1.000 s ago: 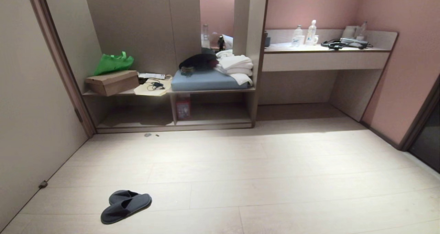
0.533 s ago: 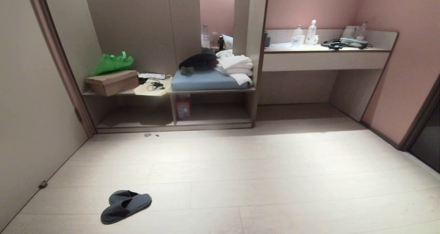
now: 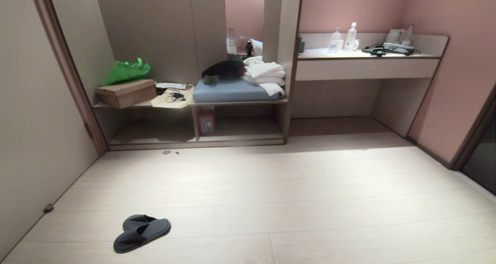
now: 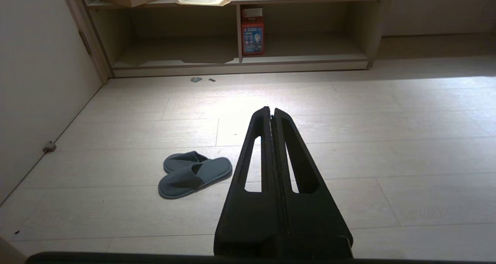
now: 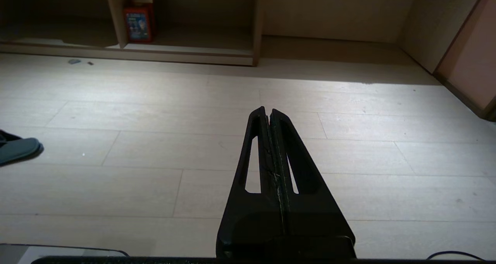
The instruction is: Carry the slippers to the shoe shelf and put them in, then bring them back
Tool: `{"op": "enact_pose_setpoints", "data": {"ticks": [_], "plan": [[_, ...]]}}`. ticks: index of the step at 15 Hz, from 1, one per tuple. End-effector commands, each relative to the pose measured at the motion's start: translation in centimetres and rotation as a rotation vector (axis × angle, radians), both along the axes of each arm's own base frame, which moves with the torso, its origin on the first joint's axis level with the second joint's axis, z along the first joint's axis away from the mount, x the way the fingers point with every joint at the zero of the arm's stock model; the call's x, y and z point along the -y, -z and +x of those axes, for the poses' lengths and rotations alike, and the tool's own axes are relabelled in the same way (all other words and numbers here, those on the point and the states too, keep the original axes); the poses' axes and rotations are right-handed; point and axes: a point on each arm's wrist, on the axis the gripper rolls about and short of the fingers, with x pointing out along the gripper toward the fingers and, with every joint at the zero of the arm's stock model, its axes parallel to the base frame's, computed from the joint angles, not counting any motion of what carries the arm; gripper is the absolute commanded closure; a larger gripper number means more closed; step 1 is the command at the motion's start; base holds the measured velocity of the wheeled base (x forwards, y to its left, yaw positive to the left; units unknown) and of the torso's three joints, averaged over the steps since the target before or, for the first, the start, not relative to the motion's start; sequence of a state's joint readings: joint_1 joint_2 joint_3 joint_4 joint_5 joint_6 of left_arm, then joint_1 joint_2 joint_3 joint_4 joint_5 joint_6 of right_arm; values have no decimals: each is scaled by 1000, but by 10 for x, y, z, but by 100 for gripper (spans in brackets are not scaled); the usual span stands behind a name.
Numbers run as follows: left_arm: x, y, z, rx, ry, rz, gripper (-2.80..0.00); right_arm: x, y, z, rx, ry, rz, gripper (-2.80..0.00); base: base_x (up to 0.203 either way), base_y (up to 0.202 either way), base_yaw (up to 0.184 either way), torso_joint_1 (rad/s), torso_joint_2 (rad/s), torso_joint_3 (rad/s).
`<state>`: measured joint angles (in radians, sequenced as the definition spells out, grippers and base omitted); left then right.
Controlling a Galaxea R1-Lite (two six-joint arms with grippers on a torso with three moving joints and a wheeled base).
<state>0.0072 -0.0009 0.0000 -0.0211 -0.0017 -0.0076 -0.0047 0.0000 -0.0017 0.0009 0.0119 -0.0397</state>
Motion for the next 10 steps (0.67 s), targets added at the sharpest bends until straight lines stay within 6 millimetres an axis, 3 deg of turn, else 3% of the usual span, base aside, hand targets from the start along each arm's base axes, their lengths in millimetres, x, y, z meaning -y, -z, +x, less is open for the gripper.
{"op": "enact_pose_setpoints", "data": {"ticks": [1, 10], "plan": [[0, 2, 1, -7, 0, 0, 0, 0, 0, 0, -1, 0, 0, 0, 0, 0, 0, 0, 0, 0], [0, 2, 1, -8, -1, 0, 0, 0, 0, 0, 0, 0, 0, 0, 0, 0, 0, 0, 0, 0]]}}
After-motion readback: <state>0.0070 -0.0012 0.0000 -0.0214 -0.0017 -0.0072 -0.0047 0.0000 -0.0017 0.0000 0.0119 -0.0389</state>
